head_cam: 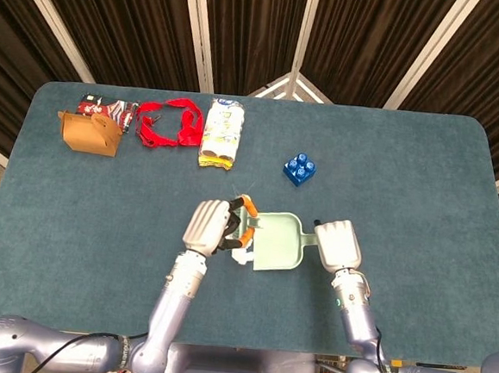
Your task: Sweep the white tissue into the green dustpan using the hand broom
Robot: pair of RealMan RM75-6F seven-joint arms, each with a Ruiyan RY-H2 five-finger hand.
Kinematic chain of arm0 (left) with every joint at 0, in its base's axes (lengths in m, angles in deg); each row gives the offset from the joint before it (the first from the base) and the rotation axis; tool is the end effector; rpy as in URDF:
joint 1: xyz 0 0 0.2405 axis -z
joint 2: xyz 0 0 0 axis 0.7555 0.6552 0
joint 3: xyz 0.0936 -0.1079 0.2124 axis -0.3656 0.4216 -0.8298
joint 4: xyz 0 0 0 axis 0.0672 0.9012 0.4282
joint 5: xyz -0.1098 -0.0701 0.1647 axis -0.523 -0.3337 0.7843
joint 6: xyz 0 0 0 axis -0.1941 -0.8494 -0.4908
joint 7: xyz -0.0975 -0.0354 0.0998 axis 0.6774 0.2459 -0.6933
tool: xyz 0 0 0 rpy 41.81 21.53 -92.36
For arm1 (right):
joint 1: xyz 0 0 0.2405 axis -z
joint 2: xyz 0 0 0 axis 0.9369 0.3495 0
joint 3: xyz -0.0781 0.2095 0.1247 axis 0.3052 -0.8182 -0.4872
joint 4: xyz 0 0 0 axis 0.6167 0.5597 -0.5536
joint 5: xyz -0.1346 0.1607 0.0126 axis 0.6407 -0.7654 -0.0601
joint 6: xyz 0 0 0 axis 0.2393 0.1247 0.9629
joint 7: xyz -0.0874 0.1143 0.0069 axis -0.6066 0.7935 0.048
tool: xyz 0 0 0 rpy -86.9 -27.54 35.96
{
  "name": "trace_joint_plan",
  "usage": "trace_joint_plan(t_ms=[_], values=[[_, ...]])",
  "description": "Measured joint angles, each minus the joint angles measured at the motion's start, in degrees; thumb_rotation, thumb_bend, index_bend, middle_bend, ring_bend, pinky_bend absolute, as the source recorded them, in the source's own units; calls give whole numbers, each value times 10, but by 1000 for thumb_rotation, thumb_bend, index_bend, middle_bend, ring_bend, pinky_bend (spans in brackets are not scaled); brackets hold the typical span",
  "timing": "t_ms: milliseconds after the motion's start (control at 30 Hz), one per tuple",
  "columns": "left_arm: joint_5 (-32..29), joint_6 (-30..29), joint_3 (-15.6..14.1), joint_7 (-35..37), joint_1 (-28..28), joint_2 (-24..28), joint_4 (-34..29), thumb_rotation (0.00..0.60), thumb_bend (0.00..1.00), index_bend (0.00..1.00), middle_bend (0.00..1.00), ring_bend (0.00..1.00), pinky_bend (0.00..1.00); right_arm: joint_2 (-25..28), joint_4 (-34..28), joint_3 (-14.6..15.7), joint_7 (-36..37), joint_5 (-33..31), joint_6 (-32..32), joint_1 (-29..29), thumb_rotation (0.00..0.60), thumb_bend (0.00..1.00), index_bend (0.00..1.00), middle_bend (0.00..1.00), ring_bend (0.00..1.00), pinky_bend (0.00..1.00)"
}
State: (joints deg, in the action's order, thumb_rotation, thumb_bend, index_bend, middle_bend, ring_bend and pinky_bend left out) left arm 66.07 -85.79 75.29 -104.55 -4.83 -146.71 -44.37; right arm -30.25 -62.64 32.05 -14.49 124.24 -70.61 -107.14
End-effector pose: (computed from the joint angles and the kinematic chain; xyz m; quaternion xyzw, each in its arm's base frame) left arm 0.0039 0.2960 -0.0430 -0.5550 -0.5152 -0.5630 0.3310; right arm -0.1640 -0.3047 -0.0067 0.7438 -0.2609 0.2321 0.5699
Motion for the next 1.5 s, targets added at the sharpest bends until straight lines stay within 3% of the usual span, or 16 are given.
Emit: trace_joint_plan(t_ms=[400,733,1100,1500], values=[[12,-1,-38,5,-45,103,-66,600,656,798,1000,1000,1000,-4,-8,5,-2,1,-6,2,600,502,665,889,873,900],[-18,7,-67,-5,-58,122,-57,600,657,799,1000,1000,1000,-9,-3,11,-13,2,-8,0,600,503,665,890,873,900],[-5,13,-89,-9,-44,77,-14,600,657,800,1000,1000,1000,-7,2,11,-8,-5,-4,1,600,502,665,889,873,900],[16,18,-84,-30,-4,-17,56,600,657,800,1000,1000,1000,0,16,16,-9,1,4,-2,600,503,687,890,873,900]])
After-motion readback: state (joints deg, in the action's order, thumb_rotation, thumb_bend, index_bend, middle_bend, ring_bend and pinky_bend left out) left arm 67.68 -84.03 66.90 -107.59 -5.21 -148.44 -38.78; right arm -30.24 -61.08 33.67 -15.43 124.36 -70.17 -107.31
